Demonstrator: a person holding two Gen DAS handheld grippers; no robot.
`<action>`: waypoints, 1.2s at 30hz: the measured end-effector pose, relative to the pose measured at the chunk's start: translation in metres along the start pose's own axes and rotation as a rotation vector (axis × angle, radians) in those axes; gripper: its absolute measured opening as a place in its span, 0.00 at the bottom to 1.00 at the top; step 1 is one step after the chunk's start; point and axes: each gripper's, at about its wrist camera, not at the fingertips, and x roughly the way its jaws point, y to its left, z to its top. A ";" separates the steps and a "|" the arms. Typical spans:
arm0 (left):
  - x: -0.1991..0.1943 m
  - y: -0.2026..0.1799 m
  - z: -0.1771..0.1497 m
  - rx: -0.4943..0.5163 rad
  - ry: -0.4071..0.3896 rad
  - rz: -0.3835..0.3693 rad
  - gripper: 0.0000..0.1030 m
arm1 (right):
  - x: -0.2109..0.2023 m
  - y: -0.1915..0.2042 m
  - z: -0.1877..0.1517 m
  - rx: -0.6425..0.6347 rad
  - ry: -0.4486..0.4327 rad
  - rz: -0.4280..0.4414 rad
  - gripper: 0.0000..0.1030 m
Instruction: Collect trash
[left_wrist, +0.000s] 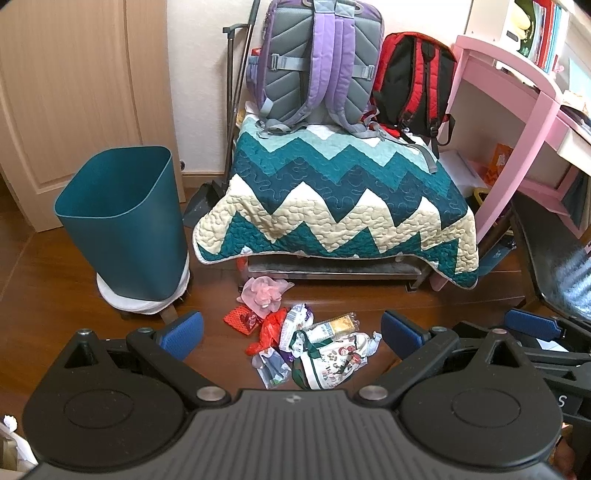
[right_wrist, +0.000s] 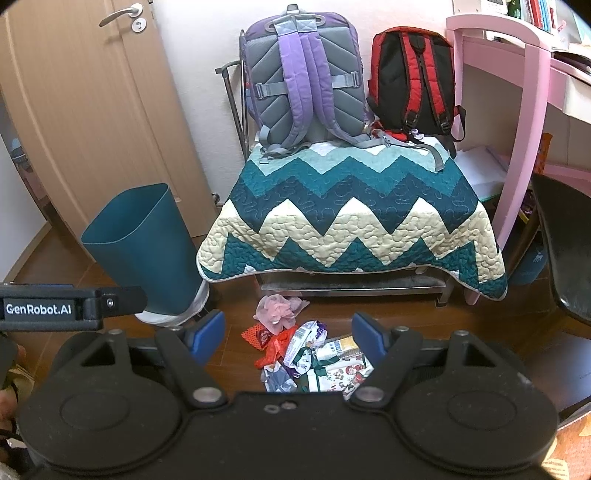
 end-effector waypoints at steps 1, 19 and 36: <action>0.000 0.000 0.000 0.001 -0.001 0.000 1.00 | 0.000 0.000 0.001 -0.002 0.000 0.001 0.73; -0.001 0.001 -0.003 0.000 -0.006 0.002 1.00 | -0.001 0.004 0.003 -0.013 0.001 0.004 0.73; 0.017 0.003 -0.002 -0.019 0.011 0.007 1.00 | 0.018 0.005 0.004 -0.043 0.027 0.011 0.73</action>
